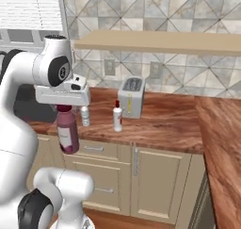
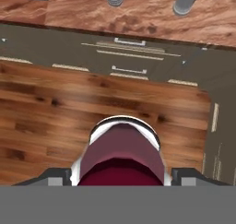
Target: Place the drinks on the dining counter in a tight cluster.
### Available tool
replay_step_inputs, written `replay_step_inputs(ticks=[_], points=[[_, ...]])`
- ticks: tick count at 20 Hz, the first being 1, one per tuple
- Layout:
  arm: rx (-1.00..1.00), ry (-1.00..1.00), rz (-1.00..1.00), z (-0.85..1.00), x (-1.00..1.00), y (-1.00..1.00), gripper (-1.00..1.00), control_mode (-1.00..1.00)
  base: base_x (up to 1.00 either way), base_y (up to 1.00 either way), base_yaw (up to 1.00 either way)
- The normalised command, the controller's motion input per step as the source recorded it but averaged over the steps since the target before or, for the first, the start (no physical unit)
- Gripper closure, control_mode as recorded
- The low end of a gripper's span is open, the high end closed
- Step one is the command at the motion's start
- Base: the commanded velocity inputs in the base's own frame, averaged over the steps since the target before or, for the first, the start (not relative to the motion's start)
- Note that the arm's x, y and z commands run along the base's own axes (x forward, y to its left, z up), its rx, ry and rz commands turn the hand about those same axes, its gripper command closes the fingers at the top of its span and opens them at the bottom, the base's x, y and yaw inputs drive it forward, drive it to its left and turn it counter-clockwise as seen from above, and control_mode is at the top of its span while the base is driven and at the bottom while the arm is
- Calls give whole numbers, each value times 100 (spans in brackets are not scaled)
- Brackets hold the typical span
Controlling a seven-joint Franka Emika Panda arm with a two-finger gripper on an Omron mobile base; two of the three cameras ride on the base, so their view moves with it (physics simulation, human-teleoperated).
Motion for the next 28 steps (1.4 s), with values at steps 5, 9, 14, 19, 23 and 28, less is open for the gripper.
replay_step_inputs(ticks=[5, 9, 14, 19, 23, 28], points=[[0, 0, 0, 0, 0, 0, 100, 100, -15, 0, -6], [0, 0, 0, 0, 0, 0, 100, 100, -41, 38, 45], [0, 0, 0, 0, 0, 0, 100, 100, -8, 6, 90], [0, 0, 0, 0, 0, 0, 100, 100, -30, -7, 85], [0, 0, 0, 0, 0, 0, 100, 100, -1, 0, 100], [0, 0, 0, 0, 0, 0, 100, 100, 0, 0, 100]])
